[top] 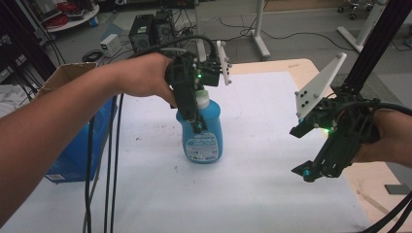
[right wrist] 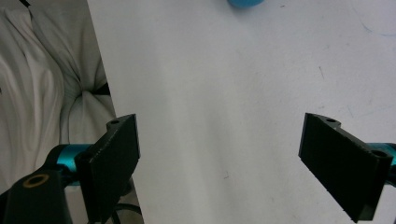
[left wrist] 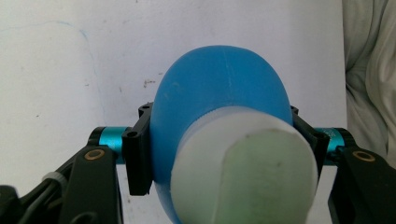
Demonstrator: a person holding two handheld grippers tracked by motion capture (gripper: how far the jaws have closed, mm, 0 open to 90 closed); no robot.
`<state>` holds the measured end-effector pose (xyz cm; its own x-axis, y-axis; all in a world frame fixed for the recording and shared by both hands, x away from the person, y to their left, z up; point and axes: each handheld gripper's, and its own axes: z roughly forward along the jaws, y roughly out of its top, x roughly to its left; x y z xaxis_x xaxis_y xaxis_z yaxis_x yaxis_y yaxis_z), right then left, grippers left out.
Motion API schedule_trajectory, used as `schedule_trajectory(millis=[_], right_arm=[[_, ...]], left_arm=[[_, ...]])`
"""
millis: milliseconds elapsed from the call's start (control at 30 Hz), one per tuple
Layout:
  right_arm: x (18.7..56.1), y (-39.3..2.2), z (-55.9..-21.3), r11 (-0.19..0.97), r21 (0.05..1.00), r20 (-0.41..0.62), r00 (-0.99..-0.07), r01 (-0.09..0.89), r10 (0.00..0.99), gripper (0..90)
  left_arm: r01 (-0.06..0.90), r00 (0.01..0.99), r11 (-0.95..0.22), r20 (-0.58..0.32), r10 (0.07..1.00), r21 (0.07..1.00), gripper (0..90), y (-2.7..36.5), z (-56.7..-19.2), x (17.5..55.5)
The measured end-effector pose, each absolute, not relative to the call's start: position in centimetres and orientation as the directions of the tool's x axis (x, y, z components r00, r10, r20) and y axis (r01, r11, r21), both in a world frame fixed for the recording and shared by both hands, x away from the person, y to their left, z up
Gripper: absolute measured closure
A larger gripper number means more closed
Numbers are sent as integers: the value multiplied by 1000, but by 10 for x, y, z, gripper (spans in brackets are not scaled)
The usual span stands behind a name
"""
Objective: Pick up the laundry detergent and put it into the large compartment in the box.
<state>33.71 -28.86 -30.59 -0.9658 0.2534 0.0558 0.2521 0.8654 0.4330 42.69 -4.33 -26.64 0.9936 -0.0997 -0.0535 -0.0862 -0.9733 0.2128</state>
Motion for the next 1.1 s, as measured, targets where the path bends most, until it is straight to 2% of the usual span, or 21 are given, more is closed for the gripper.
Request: schedule_trajectory(millis=[433,767,1100], right_arm=[[336,-286,-305,866,432,58,-967,250,250,117],[339,-282,-306,870,427,57,-968,247,246,117],[342,-278,-307,874,425,59,-970,237,235,117]], left_arm=[[-42,998,-980,-42,-51,196,378,-23,-229,425],[71,997,-981,-33,67,180,378,0,-191,424],[138,990,-971,-10,138,194,378,29,-160,423]])
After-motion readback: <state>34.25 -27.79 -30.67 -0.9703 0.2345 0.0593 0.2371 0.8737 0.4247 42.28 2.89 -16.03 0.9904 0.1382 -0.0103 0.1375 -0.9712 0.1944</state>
